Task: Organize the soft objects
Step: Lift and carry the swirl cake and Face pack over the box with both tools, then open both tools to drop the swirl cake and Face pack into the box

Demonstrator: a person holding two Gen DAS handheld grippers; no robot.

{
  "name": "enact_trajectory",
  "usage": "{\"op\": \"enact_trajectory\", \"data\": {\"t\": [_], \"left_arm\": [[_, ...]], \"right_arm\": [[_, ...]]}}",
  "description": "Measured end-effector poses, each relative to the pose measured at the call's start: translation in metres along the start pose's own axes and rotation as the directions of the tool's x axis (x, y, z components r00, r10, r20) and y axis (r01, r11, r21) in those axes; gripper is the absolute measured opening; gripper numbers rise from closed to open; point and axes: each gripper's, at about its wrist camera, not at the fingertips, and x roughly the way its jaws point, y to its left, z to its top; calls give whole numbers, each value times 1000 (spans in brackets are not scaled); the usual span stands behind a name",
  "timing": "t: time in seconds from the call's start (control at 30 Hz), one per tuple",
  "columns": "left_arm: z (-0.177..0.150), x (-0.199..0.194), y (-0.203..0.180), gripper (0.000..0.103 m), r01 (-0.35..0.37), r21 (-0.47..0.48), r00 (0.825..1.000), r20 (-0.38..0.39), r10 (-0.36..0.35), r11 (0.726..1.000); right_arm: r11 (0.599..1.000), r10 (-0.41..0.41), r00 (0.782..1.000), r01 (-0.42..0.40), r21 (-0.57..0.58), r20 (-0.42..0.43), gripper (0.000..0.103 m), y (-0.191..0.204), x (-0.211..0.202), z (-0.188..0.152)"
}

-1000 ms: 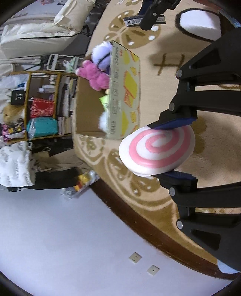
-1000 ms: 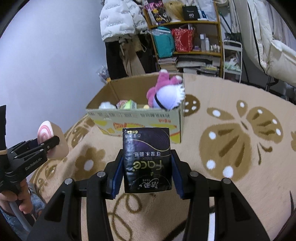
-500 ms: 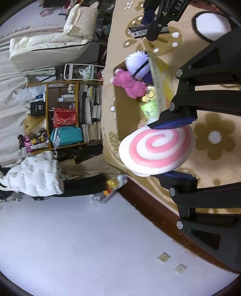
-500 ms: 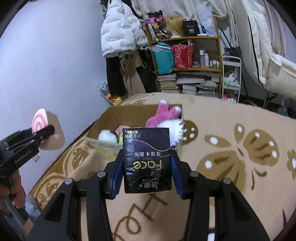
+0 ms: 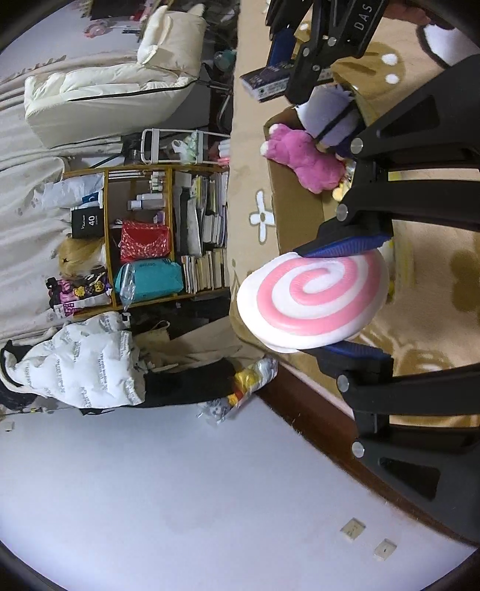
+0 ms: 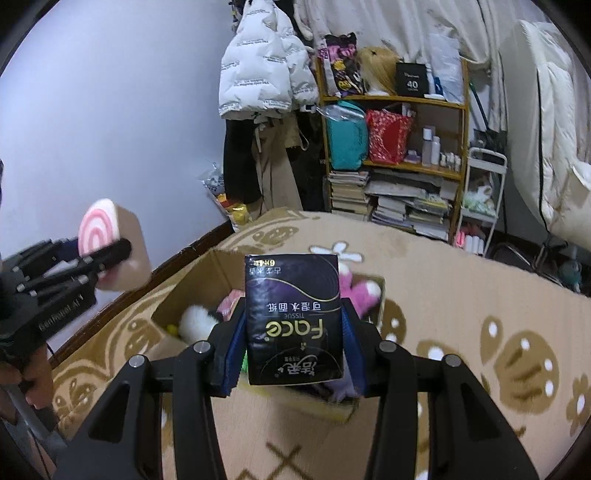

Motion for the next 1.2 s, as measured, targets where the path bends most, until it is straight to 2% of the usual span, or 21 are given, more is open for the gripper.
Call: {"op": "enact_trajectory", "data": {"t": [0.23, 0.37, 0.6, 0.73, 0.8, 0.83, 0.9, 1.0, 1.07, 1.13, 1.2], "left_arm": [[-15, 40, -2, 39, 58, -25, 995, -77, -60, 998], [-23, 56, -8, 40, 68, -24, 992, -107, -70, 997], [-32, 72, -13, 41, 152, -46, 977, -143, -157, 987], [-35, 75, -18, 48, 159, -38, 975, -150, -163, 986], [-36, 75, -18, 57, 141, -31, 978, -150, -145, 989], [-36, 75, -17, 59, 132, -31, 980, -145, -135, 991], [-35, 72, -15, 71, 106, -32, 985, -132, -109, 994], [-31, 69, -9, 79, 94, -40, 987, -128, -98, 995], [-30, 65, -5, 84, 80, -46, 988, -129, -86, 996], [-29, 62, -2, 90, 62, -48, 989, -135, -68, 997], [-28, 56, 2, 93, 38, -51, 990, -135, -44, 998]], "right_arm": [[1000, 17, 999, -17, -15, 30, 49, 3, 21, 4], [999, 39, 999, -39, -3, 5, 49, 1, 39, -2], [997, 73, 996, -73, 6, -50, 50, -3, 65, -14], [997, 84, 995, -83, 5, -59, 51, -2, 72, -20], [996, 92, 994, -92, 9, -60, 52, -2, 73, -21], [996, 91, 994, -91, 7, -61, 53, -1, 73, -21], [996, 89, 994, -88, 5, -59, 61, -1, 73, -20], [997, 82, 996, -82, 17, -42, 70, -3, 69, -18], [997, 77, 996, -76, 24, -34, 85, -5, 65, -17], [997, 67, 997, -66, 30, -26, 95, -6, 60, -15], [998, 53, 999, -53, 43, -12, 101, -8, 52, -14]]}}
